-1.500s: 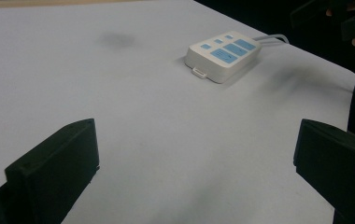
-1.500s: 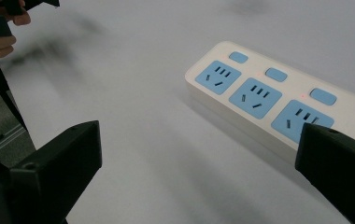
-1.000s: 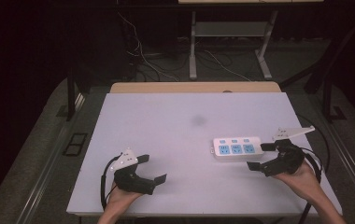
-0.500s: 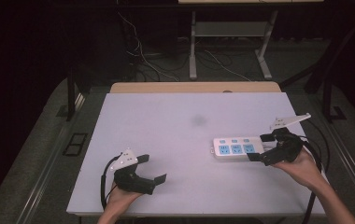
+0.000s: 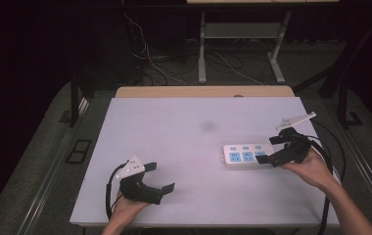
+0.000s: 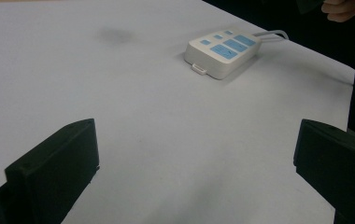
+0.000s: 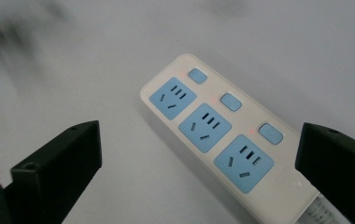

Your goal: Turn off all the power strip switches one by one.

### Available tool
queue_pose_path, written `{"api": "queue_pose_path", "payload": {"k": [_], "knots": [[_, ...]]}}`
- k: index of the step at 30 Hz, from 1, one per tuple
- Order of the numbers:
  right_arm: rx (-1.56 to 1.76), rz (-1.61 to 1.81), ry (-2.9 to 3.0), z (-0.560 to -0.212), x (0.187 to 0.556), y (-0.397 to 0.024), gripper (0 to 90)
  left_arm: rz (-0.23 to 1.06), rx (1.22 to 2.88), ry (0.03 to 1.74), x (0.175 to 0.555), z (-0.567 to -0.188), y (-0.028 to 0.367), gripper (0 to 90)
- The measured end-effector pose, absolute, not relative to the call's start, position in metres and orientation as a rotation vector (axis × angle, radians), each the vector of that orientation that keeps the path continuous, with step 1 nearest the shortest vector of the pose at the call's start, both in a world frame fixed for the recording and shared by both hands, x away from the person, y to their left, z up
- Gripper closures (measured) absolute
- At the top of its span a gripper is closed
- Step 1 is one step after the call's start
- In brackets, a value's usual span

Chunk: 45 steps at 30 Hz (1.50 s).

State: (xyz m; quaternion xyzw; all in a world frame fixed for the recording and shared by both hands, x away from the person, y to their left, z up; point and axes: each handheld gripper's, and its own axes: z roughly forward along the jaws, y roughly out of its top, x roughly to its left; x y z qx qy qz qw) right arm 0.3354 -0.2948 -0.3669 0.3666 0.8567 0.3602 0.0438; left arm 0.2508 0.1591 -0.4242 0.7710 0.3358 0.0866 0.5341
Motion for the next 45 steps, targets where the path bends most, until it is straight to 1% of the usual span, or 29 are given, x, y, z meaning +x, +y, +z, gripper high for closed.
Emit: {"api": "queue_pose_path", "payload": {"k": [15,16,17,19,20,21,22,23,24,25,27,28,29,30,32,33,34,35,36,37,38,39,40,41,43,45], "knots": [[1.167,1.093,2.582,-0.375,0.354,-0.301,0.7,0.201,1.84,0.8,0.252,-0.425,0.158,0.0],[1.18,1.095,2.572,-0.375,0.356,-0.303,8.8,0.2,1.841,0.799,0.252,-0.425,0.158,0.0],[1.18,1.095,2.572,-0.375,0.356,-0.303,8.8,0.201,1.841,0.799,0.252,-0.425,0.158,0.0],[1.198,1.083,2.563,-0.375,0.359,-0.304,16.1,0.199,1.838,0.799,0.252,-0.425,0.158,0.0],[1.198,1.083,2.563,-0.375,0.359,-0.304,16.1,0.202,1.834,0.801,0.252,-0.425,0.159,0.0],[1.208,1.076,2.563,-0.374,0.362,-0.305,23.6,0.202,1.831,0.801,0.252,-0.425,0.159,0.0],[1.208,1.076,2.563,-0.374,0.362,-0.305,23.6,0.203,1.83,0.804,0.252,-0.425,0.159,0.0],[1.204,1.082,2.564,-0.374,0.362,-0.306,25.4,0.203,1.83,0.805,0.252,-0.425,0.159,0.0],[1.219,1.075,2.568,-0.375,0.365,-0.306,32.1,0.203,1.831,0.806,0.252,-0.425,0.159,0.0],[1.233,1.073,2.585,-0.375,0.366,-0.307,35.1,0.203,1.831,0.806,0.252,-0.425,0.159,0.0],[1.256,1.075,2.607,-0.376,0.368,-0.307,35.9,0.204,1.832,0.804,0.252,-0.425,0.159,0.0],[1.288,1.067,2.632,-0.378,0.371,-0.307,40.9,0.204,1.832,0.804,0.252,-0.425,0.159,0.0],[1.288,1.067,2.632,-0.378,0.371,-0.307,40.9,0.204,1.832,0.803,0.252,-0.425,0.159,0.0],[1.281,1.055,2.625,-0.38,0.371,-0.307,46.5,0.204,1.833,0.802,0.252,-0.425,0.159,0.0],[1.292,1.045,2.613,-0.38,0.373,-0.307,52.9,0.204,1.834,0.801,0.252,-0.425,0.159,0.0],[1.292,1.045,2.613,-0.38,0.373,-0.307,52.9,0.204,1.834,0.801,0.252,-0.425,0.159,0.0],[1.297,1.048,2.606,-0.38,0.373,-0.308,56.1,0.205,1.834,0.801,0.252,-0.425,0.159,0.0],[1.303,1.055,2.599,-0.38,0.374,-0.308,59.5,0.205,1.834,0.801,0.252,-0.425,0.159,0.0],[1.314,1.072,2.588,-0.38,0.376,-0.309,67.3,0.205,1.833,0.801,0.252,-0.425,0.159,0.0],[1.322,1.072,2.58,-0.38,0.376,-0.309,71.5,0.205,1.834,0.801,0.252,-0.425,0.159,0.0],[1.322,1.072,2.58,-0.38,0.376,-0.309,71.5,0.205,1.834,0.801,0.252,-0.425,0.159,0.0],[1.322,1.072,2.574,-0.38,0.377,-0.309,76.2,0.204,1.833,0.801,0.252,-0.425,0.159,0.0],[1.328,1.069,2.565,-0.381,0.378,-0.31,84.3,0.204,1.834,0.802,0.252,-0.425,0.159,0.0],[1.328,1.069,2.565,-0.381,0.378,-0.31,84.3,0.205,1.834,0.801,0.252,-0.425,0.159,0.0],[1.336,1.063,2.558,-0.382,0.379,-0.31,89.9,0.206,1.836,0.801,0.252,-0.425,0.159,0.0],[1.352,1.061,2.549,-0.384,0.382,-0.311,90.0,0.206,1.837,0.8,0.252,-0.425,0.159,0.0]]}}
